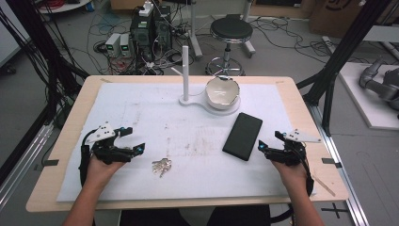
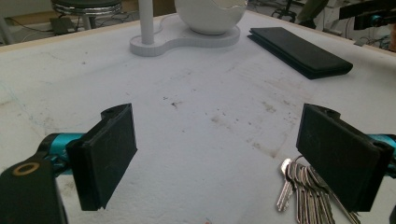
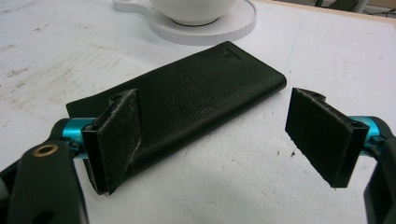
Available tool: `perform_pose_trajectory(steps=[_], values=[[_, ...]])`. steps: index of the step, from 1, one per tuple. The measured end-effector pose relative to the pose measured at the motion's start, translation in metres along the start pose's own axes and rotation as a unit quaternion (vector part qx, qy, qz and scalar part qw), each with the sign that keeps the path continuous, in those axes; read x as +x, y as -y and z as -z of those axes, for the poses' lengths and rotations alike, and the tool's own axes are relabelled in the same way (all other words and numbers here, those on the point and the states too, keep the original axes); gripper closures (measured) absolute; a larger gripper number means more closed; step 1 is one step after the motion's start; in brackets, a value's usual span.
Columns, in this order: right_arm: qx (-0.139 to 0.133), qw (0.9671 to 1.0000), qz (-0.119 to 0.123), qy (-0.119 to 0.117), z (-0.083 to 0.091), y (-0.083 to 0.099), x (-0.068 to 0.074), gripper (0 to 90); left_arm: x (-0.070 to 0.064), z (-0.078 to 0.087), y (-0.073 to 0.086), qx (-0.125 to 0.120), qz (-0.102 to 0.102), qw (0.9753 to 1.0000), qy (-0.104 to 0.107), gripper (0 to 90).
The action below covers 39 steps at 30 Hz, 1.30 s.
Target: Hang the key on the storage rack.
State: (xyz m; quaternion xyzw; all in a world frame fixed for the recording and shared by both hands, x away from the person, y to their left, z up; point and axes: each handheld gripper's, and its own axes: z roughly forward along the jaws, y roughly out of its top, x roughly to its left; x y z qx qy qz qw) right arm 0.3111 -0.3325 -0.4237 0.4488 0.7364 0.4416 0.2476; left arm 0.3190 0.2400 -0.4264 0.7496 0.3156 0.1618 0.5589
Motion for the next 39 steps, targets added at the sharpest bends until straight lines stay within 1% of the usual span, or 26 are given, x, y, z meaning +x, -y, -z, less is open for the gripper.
perform_pose_trajectory(steps=[3, 5, 11, 12, 14, 16, 20, 21, 22, 23, 24, 25, 26, 28, 30, 31, 32, 33, 34, 35, 36, 37, 38, 39], values=[[-0.001, 1.0, -0.004, 0.001, 0.0, 0.001, 0.0, 19.0, 0.0, 0.0, 0.0, 0.0, 0.001, 1.0, 0.004, 12.0], [0.0, 1.0, -0.001, 0.002, 0.0, 0.001, -0.001, 19.0, -0.001, -0.001, -0.001, 0.0, -0.001, 1.0, 0.008, 12.0], [0.001, 1.0, -0.004, 0.001, 0.0, 0.001, 0.0, 19.0, -0.01, -0.005, -0.002, 0.005, -0.015, 0.9997, 0.018, 12.0], [0.0, 1.0, 0.003, 0.003, 0.001, 0.0, 0.001, 19.0, -0.011, -0.007, -0.002, 0.006, -0.016, 0.9996, 0.022, 12.1], [0.001, 1.0, 0.004, 0.002, 0.001, 0.0, 0.002, 19.0, -0.015, -0.01, -0.003, 0.01, -0.023, 0.9993, 0.028, 12.1], [0.0, 0.9999, 0.015, 0.004, 0.002, -0.002, 0.004, 19.0, -0.019, -0.013, -0.004, 0.014, -0.029, 0.9988, 0.036, 12.1], [0.0, 0.9999, 0.015, 0.003, 0.001, -0.002, 0.006, 19.0, -0.031, -0.021, -0.004, 0.024, -0.042, 0.9971, 0.058, 12.3], [0.001, 0.9999, 0.014, 0.002, 0.0, -0.002, 0.006, 19.0, -0.034, -0.024, -0.003, 0.03, -0.046, 0.9964, 0.064, 12.7], [0.002, 0.9999, 0.016, 0.001, 0.0, -0.002, 0.006, 19.0, -0.037, -0.027, -0.002, 0.04, -0.053, 0.9954, 0.069, 15.2], [0.002, 0.9999, 0.016, 0.001, -0.001, -0.003, 0.006, 19.0, -0.041, -0.03, -0.001, 0.051, -0.055, 0.9947, 0.069, 18.5], [0.003, 0.9999, 0.017, 0.001, -0.002, -0.003, 0.006, 19.1, -0.043, -0.034, 0.001, 0.065, -0.057, 0.9936, 0.073, 20.3], [0.004, 0.9999, 0.016, -0.002, -0.003, -0.003, 0.007, 19.0, -0.049, -0.041, 0.004, 0.086, -0.062, 0.9917, 0.073, 21.0], [0.005, 0.9998, 0.017, -0.003, -0.004, -0.003, 0.007, 19.0, -0.049, -0.041, 0.004, 0.086, -0.062, 0.9917, 0.073, 22.7], [0.006, 0.9998, 0.02, -0.003, -0.004, -0.002, 0.007, 19.0, -0.053, -0.048, 0.007, 0.104, -0.069, 0.9894, 0.074, 27.4], [0.008, 0.9997, 0.022, -0.004, -0.004, -0.002, 0.008, 19.0, -0.058, -0.053, 0.008, 0.11, -0.075, 0.9881, 0.077, 28.5], [0.008, 0.9997, 0.025, -0.004, -0.004, -0.002, 0.008, 19.1, -0.061, -0.055, 0.007, 0.112, -0.08, 0.9874, 0.078, 36.5], [0.007, 0.9997, 0.025, -0.003, -0.004, -0.002, 0.008, 19.1, -0.063, -0.057, 0.007, 0.115, -0.084, 0.9868, 0.077, 39.7], [0.007, 0.9997, 0.024, -0.002, -0.004, -0.002, 0.007, 19.1, -0.066, -0.059, 0.007, 0.116, -0.089, 0.9861, 0.079, 41.7], [0.007, 0.9997, 0.024, -0.002, -0.004, -0.002, 0.007, 19.1, -0.068, -0.06, 0.007, 0.122, -0.097, 0.9848, 0.077, 41.7], [0.008, 0.9997, 0.022, -0.002, -0.004, -0.002, 0.007, 19.1, -0.07, -0.061, 0.007, 0.125, -0.103, 0.9838, 0.077, 47.9], [0.008, 0.9997, 0.022, -0.002, -0.004, -0.002, 0.007, 19.1, -0.072, -0.063, 0.007, 0.128, -0.108, 0.9828, 0.077, 47.9], [0.008, 0.9997, 0.023, -0.002, -0.004, -0.002, 0.006, 19.1, -0.074, -0.064, 0.007, 0.131, -0.113, 0.9821, 0.074, 50.2], [0.007, 0.9998, 0.021, -0.001, -0.003, -0.001, 0.005, 19.1, -0.075, -0.065, 0.007, 0.135, -0.119, 0.9811, 0.07, 54.5], [0.007, 0.9998, 0.021, -0.001, -0.003, -0.001, 0.005, 19.1, -0.076, -0.066, 0.007, 0.138, -0.121, 0.9807, 0.067, 54.5]])
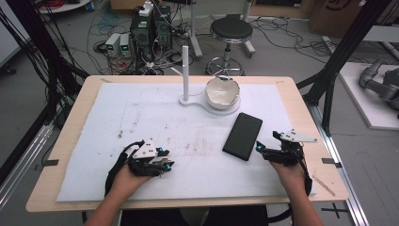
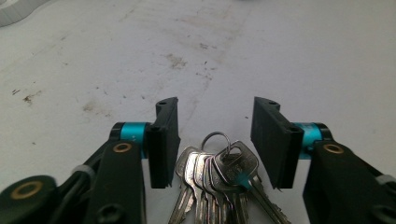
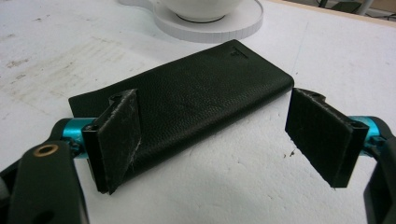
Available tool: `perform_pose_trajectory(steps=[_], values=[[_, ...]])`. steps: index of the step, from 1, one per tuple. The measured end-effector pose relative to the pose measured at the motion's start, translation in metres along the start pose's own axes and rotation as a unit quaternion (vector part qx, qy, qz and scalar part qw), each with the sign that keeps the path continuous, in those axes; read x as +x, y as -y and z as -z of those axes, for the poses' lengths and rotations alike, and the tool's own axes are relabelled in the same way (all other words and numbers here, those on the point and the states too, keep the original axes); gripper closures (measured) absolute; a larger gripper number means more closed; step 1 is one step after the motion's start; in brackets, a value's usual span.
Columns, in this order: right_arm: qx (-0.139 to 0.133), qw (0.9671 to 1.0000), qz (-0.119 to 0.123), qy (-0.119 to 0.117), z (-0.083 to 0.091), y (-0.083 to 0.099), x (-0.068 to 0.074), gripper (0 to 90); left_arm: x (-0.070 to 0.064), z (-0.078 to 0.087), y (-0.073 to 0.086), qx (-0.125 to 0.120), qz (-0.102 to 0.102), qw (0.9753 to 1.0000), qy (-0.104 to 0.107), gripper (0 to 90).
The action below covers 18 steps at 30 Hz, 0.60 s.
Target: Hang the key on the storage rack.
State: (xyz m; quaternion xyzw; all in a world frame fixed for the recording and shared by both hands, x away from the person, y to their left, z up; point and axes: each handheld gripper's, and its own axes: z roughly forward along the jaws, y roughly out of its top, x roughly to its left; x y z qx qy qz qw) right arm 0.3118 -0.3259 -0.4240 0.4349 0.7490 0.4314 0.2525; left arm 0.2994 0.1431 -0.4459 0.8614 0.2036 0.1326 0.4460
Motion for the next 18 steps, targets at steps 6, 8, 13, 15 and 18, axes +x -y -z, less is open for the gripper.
perform_pose_trajectory(steps=[6, 8, 13, 15, 18], values=[[0.0, 1.0, 0.0, 0.001, 0.0002, 0.001, -0.0016, 19.1, -0.0005, -0.0066, 0.0002, 0.021, -0.006, 0.9997, -0.005, 67.2], [0.001, 1.0, 0.0, 0.001, 0.0001, 0.0011, -0.0017, 19.1, -0.0015, -0.0067, -0.0003, 0.024, -0.011, 0.9996, -0.003, 73.8], [-0.001, 1.0, 0.001, 0.003, 0.0002, 0.0009, -0.0018, 19.1, -0.0017, -0.0041, -0.0018, 0.036, -0.025, 0.999, -0.005, 85.8], [0.0, 1.0, -0.001, 0.002, 0.0003, 0.0009, -0.0015, 19.1, 0.0004, -0.0017, -0.0011, 0.032, -0.027, 0.9991, -0.007, 87.2], [0.0, 1.0, 0.001, 0.001, -0.0003, 0.0009, -0.0009, 19.1, 0.0078, 0.0008, 0.0026, 0.019, -0.003, 0.9998, 0.005, 87.9]])
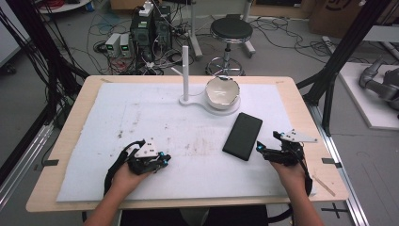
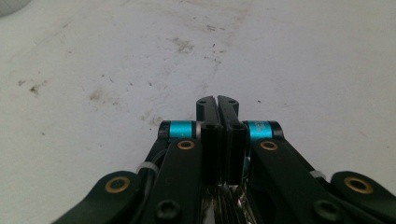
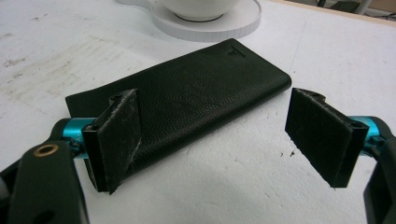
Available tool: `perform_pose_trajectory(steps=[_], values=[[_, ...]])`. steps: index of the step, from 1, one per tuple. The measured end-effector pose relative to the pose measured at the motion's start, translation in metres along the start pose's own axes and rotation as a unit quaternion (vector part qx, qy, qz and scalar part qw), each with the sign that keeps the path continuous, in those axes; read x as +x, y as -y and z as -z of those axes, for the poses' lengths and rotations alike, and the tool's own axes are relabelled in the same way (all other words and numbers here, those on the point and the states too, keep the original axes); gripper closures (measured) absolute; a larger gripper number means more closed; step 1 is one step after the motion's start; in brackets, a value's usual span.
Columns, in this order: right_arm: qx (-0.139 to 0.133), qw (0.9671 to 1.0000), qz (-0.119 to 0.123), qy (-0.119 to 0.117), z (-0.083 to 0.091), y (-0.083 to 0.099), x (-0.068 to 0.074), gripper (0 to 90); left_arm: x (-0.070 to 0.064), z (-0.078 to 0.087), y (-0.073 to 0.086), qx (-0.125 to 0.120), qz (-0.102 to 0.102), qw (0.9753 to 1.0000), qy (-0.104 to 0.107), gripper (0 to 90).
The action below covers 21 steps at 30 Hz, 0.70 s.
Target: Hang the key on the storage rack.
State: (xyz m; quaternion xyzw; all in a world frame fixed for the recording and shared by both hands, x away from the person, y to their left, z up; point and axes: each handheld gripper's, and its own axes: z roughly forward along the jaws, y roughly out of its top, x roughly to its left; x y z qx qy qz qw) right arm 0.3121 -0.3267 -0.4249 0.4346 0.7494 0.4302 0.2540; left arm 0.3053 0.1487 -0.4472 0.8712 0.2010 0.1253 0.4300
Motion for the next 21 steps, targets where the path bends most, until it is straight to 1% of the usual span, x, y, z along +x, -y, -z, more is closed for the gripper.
perform_pose_trajectory(steps=[2, 3, 4, 5, 6, 8, 9, 10, 11, 15, 19, 20, 21], values=[[0.001, 1.0, 0.001, -0.001, 0.0, 0.0, 0.0, 19.1, 0.002, 0.002, 0.001, -0.008, 0.007, 0.9999, 0.003, 87.9], [0.001, 1.0, 0.003, -0.001, 0.0, 0.0, 0.0, 19.2, 0.003, 0.004, 0.001, -0.014, 0.007, 0.9998, 0.009, 88.0], [-0.001, 1.0, 0.003, -0.002, 0.0, -0.001, 0.001, 19.1, 0.004, 0.008, -0.001, -0.029, 0.011, 0.9994, 0.013, 88.0], [-0.001, 1.0, 0.003, -0.001, 0.0, -0.001, 0.001, 19.1, 0.004, 0.008, -0.001, -0.029, 0.011, 0.9994, 0.013, 88.0], [-0.001, 1.0, 0.003, -0.001, 0.0, -0.001, 0.001, 19.1, 0.005, 0.01, -0.001, -0.037, 0.015, 0.999, 0.018, 88.0], [0.0, 1.0, 0.004, -0.002, 0.0, -0.001, 0.001, 19.1, 0.007, 0.015, -0.003, -0.054, 0.022, 0.9981, 0.022, 88.0], [0.0, 1.0, 0.004, -0.002, -0.001, 0.0, 0.001, 19.1, 0.009, 0.019, -0.004, -0.073, 0.034, 0.9964, 0.026, 88.0], [0.0, 1.0, 0.004, -0.002, -0.001, 0.0, 0.001, 19.1, 0.009, 0.019, -0.004, -0.073, 0.034, 0.9964, 0.026, 88.0], [0.0, 1.0, 0.004, -0.002, -0.001, 0.0, 0.001, 19.1, 0.01, 0.022, -0.004, -0.085, 0.041, 0.9951, 0.029, 88.0], [-0.004, 1.0, 0.0, -0.002, -0.002, -0.003, 0.002, 19.1, 0.015, 0.033, -0.011, -0.117, 0.055, 0.9911, 0.031, 88.1], [-0.005, 1.0, 0.002, -0.003, -0.004, -0.004, 0.004, 19.1, 0.019, 0.04, -0.027, -0.142, 0.058, 0.9872, 0.043, 88.0], [-0.004, 1.0, 0.001, -0.004, -0.004, -0.005, 0.005, 19.1, 0.021, 0.042, -0.032, -0.145, 0.056, 0.9869, 0.043, 88.1], [-0.004, 1.0, 0.004, -0.004, -0.005, -0.006, 0.005, 19.1, 0.023, 0.042, -0.038, -0.145, 0.051, 0.9872, 0.042, 88.1]])
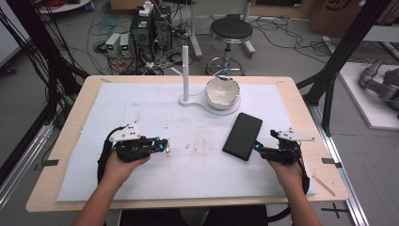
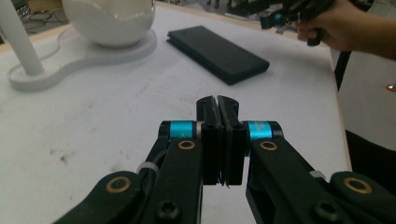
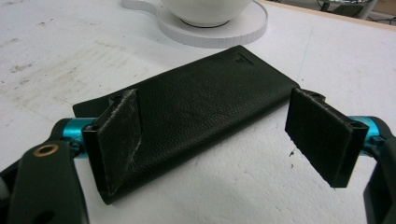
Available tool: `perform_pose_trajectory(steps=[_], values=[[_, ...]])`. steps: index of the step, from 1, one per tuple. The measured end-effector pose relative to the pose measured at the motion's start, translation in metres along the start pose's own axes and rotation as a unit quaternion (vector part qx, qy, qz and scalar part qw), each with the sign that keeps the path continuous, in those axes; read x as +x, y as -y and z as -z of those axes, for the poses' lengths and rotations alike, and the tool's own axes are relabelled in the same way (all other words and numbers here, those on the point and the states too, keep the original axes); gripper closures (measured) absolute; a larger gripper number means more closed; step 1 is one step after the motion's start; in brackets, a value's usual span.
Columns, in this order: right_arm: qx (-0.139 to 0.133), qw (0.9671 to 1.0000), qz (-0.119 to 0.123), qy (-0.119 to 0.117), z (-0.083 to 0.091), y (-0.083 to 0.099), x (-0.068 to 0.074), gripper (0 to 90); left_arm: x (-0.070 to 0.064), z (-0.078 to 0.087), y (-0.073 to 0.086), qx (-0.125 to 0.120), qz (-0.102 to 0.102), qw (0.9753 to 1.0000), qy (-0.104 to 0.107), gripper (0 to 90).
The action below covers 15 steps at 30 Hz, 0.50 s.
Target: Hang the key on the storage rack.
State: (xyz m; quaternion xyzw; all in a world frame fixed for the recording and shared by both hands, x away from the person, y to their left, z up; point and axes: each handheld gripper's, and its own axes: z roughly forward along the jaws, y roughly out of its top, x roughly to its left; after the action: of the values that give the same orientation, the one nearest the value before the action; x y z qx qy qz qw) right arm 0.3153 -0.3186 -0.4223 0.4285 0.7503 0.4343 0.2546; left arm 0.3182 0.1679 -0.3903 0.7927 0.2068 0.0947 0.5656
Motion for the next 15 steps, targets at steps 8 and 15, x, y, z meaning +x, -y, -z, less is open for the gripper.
perform_pose_trajectory(steps=[8, 15], values=[[-0.007, 1.0, -0.004, -0.004, 0.002, -0.001, 0.001, 19.1, 0.023, -0.014, -0.051, -0.018, 0.003, 0.9996, -0.021, 88.0], [-0.006, 0.9999, -0.009, -0.003, 0.002, 0.0, -0.001, 19.1, 0.047, -0.026, -0.092, -0.018, -0.004, 0.9994, -0.028, 88.0]])
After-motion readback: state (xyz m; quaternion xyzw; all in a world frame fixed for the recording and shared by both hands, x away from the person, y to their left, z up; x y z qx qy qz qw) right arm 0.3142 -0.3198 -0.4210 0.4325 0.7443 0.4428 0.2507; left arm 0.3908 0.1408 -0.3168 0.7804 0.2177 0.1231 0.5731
